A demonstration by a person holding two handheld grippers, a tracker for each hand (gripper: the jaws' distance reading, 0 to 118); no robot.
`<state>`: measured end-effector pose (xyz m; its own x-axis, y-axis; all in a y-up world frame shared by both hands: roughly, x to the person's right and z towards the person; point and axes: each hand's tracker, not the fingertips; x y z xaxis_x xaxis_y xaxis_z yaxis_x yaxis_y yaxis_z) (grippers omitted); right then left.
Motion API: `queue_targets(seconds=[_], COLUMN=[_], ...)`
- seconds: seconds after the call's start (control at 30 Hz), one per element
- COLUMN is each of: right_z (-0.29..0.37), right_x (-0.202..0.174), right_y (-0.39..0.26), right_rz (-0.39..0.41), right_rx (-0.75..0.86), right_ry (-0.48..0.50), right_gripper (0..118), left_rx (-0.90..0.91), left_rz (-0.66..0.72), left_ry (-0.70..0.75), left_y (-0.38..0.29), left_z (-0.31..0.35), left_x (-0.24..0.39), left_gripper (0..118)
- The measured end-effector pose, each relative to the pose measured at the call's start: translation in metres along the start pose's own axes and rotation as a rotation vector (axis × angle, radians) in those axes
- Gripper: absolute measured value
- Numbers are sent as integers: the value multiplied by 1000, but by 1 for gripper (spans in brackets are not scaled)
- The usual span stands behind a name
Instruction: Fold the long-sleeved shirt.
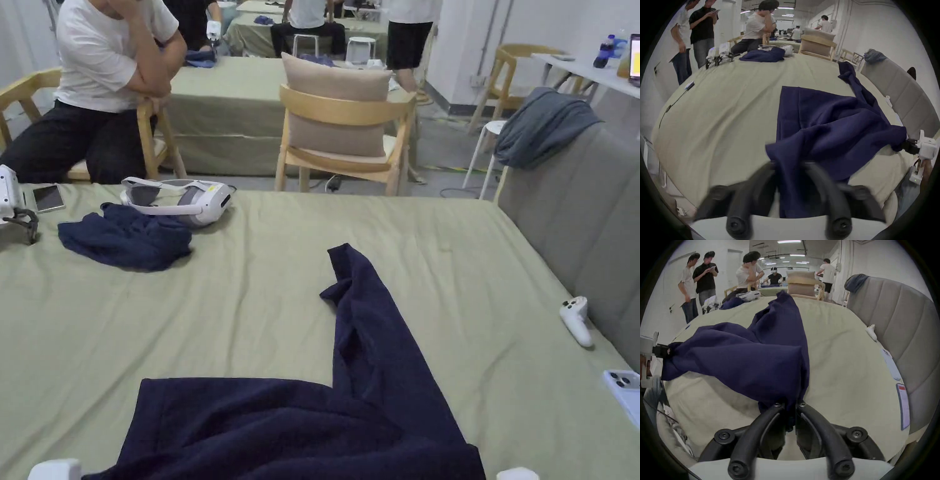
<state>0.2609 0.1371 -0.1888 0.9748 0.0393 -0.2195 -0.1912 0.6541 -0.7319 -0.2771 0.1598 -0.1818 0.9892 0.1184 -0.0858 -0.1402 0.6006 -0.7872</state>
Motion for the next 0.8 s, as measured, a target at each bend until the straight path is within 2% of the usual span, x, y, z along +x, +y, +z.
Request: queue_targets(seconds=[0.03,0.07,0.1,0.13,0.17,0.23,0.27,0.3,0.33,0.37,0.4,0.43,0.47,0.5,0.57,0.6,0.63,0.7,0.73,0.77,0.8], right_z=[2,8,16,24,43,65,74,82,87,90,91,89,84,76,62,53,45,33,24,12,-5], right_x=[0,-1,1,6,5,-3,4,4,2,-1,-3,-6,-11,-18,-19,-18,-19,-22,-18,-11,-4], right_y=[2,5,7,16,21,38,52,62,70,76,76,78,80,82,80,81,82,87,93,100,111], right_rz=[-1,2,-23,-51,-70,-77,-73,-87,-117,-145,-164,-167,-163,-155,-152,-189,-209,-157,-172,-196,-207], right_rx=[-4,-3,41,83,129,217,276,338,371,387,415,429,425,415,388,340,335,337,324,280,226], right_ry=[-19,-49,-79,-39,0,-82,-109,-109,-104,-85,-55,-26,-33,-62,-61,25,28,-54,-55,-6,17], right_gripper=[30,61,109,118,115,116,116,116,116,111,86,47,4,0,0,0,0,0,0,5,39], left_rx=[7,11,29,117,130,193,242,270,294,303,338,354,348,364,323,324,327,305,285,270,259], left_rz=[2,1,11,-5,6,-15,-12,-6,-12,-18,-21,-34,-58,-42,-51,-29,-29,-62,-53,-49,-47], left_ry=[13,16,2,-8,-11,39,56,64,60,44,25,12,23,68,-25,-56,-38,-17,-31,-51,-46], left_y=[2,6,10,30,31,47,55,63,71,75,79,82,85,86,88,89,89,90,91,93,96], left_z=[1,4,10,7,20,27,27,59,64,66,66,75,70,67,56,52,49,35,31,27,21], left_x=[1,1,3,5,8,20,26,22,28,34,41,46,53,58,61,64,67,72,72,70,70], left_gripper=[86,111,106,103,104,110,111,110,108,95,52,6,5,3,3,3,3,3,3,3,3])
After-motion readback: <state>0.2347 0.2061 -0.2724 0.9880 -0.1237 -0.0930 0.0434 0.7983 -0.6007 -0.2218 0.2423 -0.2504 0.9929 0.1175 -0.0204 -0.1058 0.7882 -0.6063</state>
